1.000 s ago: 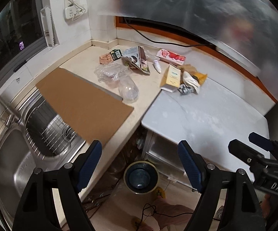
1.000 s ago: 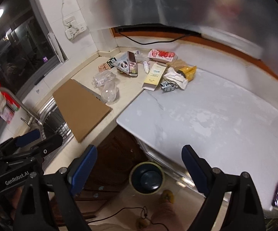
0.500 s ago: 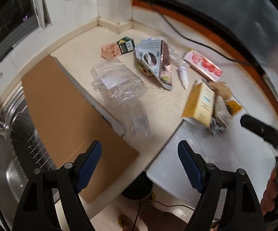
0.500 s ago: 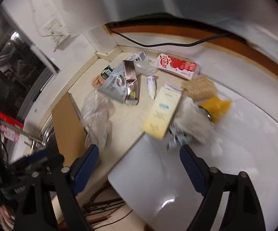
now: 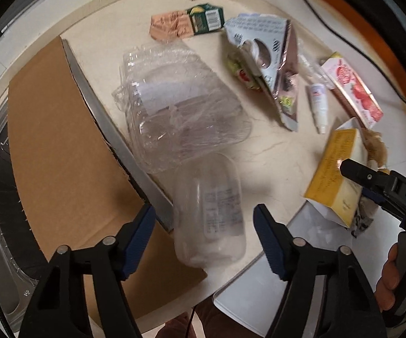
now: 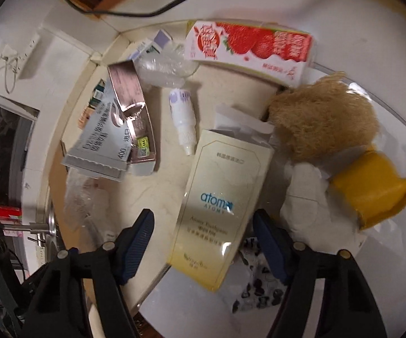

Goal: Collect trash
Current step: 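Grasp the clear plastic bottle with the left tool while the right tool grasps the cream atomy box, then carry the bottle and the atomy box down over the floor trash bin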

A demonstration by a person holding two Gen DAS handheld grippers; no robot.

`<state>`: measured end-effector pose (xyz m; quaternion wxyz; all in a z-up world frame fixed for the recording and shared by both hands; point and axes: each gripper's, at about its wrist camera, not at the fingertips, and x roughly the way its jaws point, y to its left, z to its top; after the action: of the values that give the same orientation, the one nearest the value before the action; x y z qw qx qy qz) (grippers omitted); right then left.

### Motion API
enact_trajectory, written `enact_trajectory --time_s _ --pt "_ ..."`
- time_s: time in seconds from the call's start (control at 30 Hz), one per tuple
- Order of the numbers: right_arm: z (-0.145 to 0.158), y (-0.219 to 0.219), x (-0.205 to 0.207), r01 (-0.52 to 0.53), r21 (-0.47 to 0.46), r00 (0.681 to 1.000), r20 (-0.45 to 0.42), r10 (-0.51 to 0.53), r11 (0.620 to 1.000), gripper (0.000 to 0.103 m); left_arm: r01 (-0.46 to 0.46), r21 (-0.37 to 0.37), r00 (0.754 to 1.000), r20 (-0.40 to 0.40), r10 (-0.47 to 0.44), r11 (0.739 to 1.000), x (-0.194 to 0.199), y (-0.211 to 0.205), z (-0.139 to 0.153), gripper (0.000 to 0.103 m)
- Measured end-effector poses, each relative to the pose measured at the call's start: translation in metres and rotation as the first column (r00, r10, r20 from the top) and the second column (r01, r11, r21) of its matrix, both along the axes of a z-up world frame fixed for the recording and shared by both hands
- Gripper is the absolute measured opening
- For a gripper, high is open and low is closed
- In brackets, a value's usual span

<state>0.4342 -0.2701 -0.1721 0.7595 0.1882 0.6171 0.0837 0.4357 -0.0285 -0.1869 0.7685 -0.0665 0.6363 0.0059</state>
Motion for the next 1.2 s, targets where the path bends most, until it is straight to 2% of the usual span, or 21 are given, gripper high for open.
enact_trajectory --time_s 0.07,0.13,0.37,0.7,0.93,1.1,1.2 --pt "-0.001 0.004 0.001 -0.012 -0.019 1.0 0.009 0.012 1.0 0.068 -0.005 -0.007 1.0 -0.02 0.005 1.0 0.002 0.001 -0.007 0.059" --pt "-0.002 0.01 0.002 -0.032 -0.024 0.999 0.008 0.033 0.999 0.051 -0.009 -0.019 0.999 -0.041 0.009 1.0 0.003 0.001 -0.015 0.054" --pt "0.008 0.018 -0.008 -0.072 -0.001 0.995 0.065 0.072 0.997 0.049 0.001 -0.017 1.0 -0.03 -0.002 1.0 -0.005 -0.001 -0.015 0.052" --pt "0.056 0.017 -0.054 -0.058 0.096 0.989 0.139 0.045 0.994 0.049 0.067 -0.065 0.997 0.045 -0.064 0.996 -0.053 -0.013 0.039 0.052" --pt "0.091 0.027 -0.114 -0.014 0.083 0.979 0.204 -0.003 0.996 0.049 0.162 -0.137 0.984 0.091 -0.151 0.977 -0.1 -0.003 0.079 0.052" --pt "0.092 0.028 -0.158 0.068 0.094 0.98 0.183 -0.084 0.993 0.049 0.186 -0.204 0.981 -0.007 -0.192 0.961 -0.124 0.008 0.057 0.052" --pt "0.088 0.03 -0.183 0.092 0.086 0.98 0.168 -0.106 0.992 0.049 0.194 -0.205 0.976 -0.058 -0.21 0.959 -0.134 0.013 0.037 0.051"
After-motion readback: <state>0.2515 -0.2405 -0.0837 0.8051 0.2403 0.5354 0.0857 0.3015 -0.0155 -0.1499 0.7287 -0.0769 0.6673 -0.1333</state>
